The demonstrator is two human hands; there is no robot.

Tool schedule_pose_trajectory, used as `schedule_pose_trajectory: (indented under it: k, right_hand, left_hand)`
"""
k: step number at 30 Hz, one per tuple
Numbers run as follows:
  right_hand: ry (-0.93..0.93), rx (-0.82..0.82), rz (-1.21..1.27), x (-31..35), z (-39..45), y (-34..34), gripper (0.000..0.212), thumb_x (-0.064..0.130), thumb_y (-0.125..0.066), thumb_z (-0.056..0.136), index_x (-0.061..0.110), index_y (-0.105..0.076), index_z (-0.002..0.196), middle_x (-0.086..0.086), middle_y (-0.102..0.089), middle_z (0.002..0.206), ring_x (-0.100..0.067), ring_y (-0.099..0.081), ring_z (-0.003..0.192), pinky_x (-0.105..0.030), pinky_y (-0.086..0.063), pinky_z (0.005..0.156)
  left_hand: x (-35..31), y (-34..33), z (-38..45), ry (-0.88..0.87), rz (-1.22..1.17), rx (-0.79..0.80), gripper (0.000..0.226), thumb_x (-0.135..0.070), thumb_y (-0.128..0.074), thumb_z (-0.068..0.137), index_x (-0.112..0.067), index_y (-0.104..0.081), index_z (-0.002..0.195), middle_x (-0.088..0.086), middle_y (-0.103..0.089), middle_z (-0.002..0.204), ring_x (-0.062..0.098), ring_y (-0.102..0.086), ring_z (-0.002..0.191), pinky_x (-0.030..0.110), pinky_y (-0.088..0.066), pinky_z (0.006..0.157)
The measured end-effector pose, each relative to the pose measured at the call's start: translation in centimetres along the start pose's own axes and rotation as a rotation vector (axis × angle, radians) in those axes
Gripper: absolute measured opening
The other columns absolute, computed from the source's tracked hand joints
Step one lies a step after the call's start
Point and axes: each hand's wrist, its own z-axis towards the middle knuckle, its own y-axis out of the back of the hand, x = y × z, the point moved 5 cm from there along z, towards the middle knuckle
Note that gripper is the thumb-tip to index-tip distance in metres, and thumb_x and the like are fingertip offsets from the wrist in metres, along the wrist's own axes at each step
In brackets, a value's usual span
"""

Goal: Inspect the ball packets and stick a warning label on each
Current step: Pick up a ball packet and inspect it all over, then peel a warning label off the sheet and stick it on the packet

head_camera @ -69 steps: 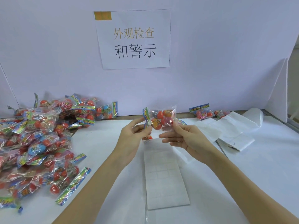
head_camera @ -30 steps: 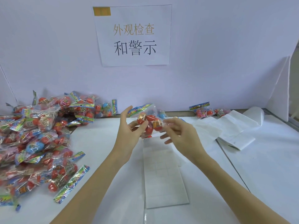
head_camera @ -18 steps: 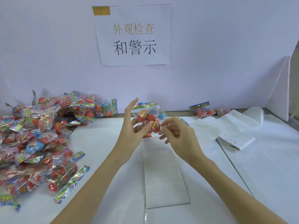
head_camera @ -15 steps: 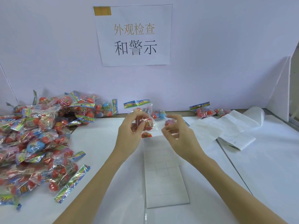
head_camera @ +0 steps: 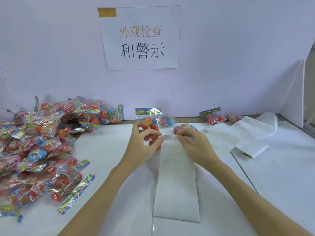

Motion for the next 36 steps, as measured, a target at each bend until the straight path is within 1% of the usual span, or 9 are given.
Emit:
schedule_pose_trajectory:
  k: [4,10,14,16,20,23,24,32,36]
  right_hand:
    - [-0.012,0.001,0.054,0.0,0.2,-0.1,0.017,0.007,-0.063,0.100,0.018,-0.076,0.098,0.015,-0.072,0.095,0.015,-0.059,0.093,-0.001,-0.038,0.080]
    - [0.216,-0.059,-0.040,0.8,-0.4,-0.4,0.024,0.005,-0.069,0.096,0.023,-0.079,0.109,0.008,-0.073,0.107,-0.010,-0.066,0.102,-0.027,-0.051,0.093]
    - [0.366,-0.132,-0.125,1.3,-0.5,-0.6,0.018,0.007,-0.075,0.093,0.016,-0.081,0.107,0.002,-0.073,0.104,-0.022,-0.066,0.100,-0.041,-0.055,0.090]
    - [0.428,-0.160,-0.167,1.6,-0.7,-0.5,0.016,0.008,-0.076,0.093,0.014,-0.081,0.106,0.000,-0.073,0.103,-0.025,-0.065,0.100,-0.041,-0.054,0.089]
    - [0.478,-0.237,-0.209,2.1,-1.1,-0.3,0.010,0.010,-0.081,0.089,0.012,-0.081,0.098,-0.004,-0.070,0.099,-0.026,-0.064,0.097,-0.035,-0.052,0.085]
    - [0.486,-0.259,-0.191,2.5,-1.1,-0.4,0.007,0.006,-0.082,0.087,0.010,-0.079,0.092,-0.004,-0.069,0.091,-0.026,-0.065,0.088,-0.038,-0.054,0.078]
    - [0.488,-0.267,-0.184,2.6,-1.1,-0.3,0.008,0.005,-0.082,0.086,0.009,-0.079,0.091,-0.004,-0.069,0.090,-0.026,-0.065,0.087,-0.039,-0.054,0.077]
    - [0.540,-0.283,-0.217,2.6,-1.4,0.2,0.010,0.002,-0.082,0.087,0.010,-0.080,0.093,-0.001,-0.076,0.093,-0.026,-0.072,0.088,-0.043,-0.060,0.075]
    - [0.610,-0.272,-0.289,3.3,-1.5,0.2,0.010,0.003,-0.083,0.085,0.009,-0.079,0.092,-0.003,-0.078,0.092,-0.023,-0.074,0.094,-0.038,-0.057,0.083]
  left_hand:
    - [-0.3,-0.8,-0.2,0.051,-0.038,0.021,0.005,-0.019,-0.081,0.090,-0.016,-0.081,0.095,0.006,-0.049,0.121,0.011,-0.061,0.104,0.015,-0.050,0.093]
    - [0.1,-1.0,-0.1,0.123,-0.130,-0.005,0.012,-0.021,-0.074,0.096,-0.027,-0.077,0.086,-0.009,-0.052,0.114,-0.010,-0.060,0.091,0.004,-0.046,0.079]
    - [0.4,-1.2,-0.2,0.117,-0.096,-0.008,0.011,-0.023,-0.071,0.098,-0.025,-0.076,0.089,-0.004,-0.052,0.118,0.008,-0.062,0.103,0.011,-0.048,0.088]
    - [0.5,-1.2,-0.2,0.112,-0.088,-0.010,0.011,-0.021,-0.069,0.099,-0.023,-0.077,0.091,0.001,-0.051,0.122,0.015,-0.062,0.106,0.016,-0.048,0.092]
    - [0.0,-1.5,-0.4,0.081,-0.124,0.024,0.012,-0.017,-0.065,0.101,-0.017,-0.076,0.096,0.008,-0.049,0.124,-0.005,-0.060,0.094,0.005,-0.046,0.078]
    - [-0.5,-1.7,-0.5,0.060,-0.130,0.072,0.015,-0.014,-0.063,0.102,-0.020,-0.073,0.093,0.010,-0.048,0.123,-0.003,-0.058,0.084,0.012,-0.048,0.084]
    - [-0.6,-1.7,-0.6,0.063,-0.135,0.097,0.015,-0.013,-0.065,0.102,-0.022,-0.072,0.092,0.009,-0.048,0.123,0.000,-0.059,0.084,0.016,-0.050,0.087]
    - [-0.6,-1.6,-0.7,0.075,-0.110,0.158,0.010,-0.012,-0.068,0.100,-0.020,-0.071,0.095,0.001,-0.047,0.119,-0.014,-0.057,0.082,0.004,-0.042,0.081]
    - [-0.3,-1.7,-0.4,0.088,-0.110,0.168,0.012,-0.018,-0.064,0.103,-0.014,-0.075,0.102,-0.006,-0.046,0.117,-0.016,-0.056,0.084,0.004,-0.043,0.080]
